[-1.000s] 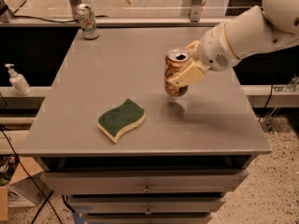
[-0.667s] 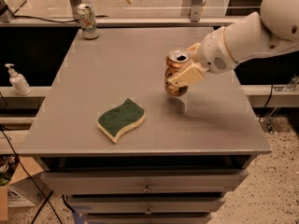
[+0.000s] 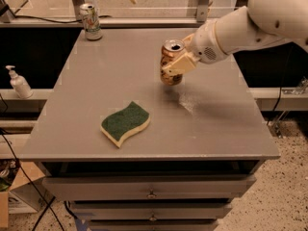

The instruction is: Move orange can near 7up can

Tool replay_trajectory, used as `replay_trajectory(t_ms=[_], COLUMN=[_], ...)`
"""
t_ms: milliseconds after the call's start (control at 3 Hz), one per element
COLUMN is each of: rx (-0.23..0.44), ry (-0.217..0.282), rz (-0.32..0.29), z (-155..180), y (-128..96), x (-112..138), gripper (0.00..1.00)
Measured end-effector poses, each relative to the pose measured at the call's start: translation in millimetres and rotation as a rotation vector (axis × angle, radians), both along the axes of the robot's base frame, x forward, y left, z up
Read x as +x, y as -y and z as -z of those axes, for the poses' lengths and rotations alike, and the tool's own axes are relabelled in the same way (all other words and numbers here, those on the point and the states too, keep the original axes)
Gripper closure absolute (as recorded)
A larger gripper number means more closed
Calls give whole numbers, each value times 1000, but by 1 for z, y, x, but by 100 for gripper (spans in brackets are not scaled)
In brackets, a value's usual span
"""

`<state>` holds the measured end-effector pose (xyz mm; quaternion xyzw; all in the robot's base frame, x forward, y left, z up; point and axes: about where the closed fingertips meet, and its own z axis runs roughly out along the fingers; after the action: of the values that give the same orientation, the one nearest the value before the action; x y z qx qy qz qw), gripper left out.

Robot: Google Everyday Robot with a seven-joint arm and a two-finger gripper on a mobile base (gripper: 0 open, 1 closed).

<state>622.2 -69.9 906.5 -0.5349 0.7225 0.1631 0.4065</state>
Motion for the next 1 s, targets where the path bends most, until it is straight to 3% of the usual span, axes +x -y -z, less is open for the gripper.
replay_trajectory(t_ms=[1000], rx=[52], ry=[-7], rz=[88], z=[10], y=[-36], x=[94], gripper=[100])
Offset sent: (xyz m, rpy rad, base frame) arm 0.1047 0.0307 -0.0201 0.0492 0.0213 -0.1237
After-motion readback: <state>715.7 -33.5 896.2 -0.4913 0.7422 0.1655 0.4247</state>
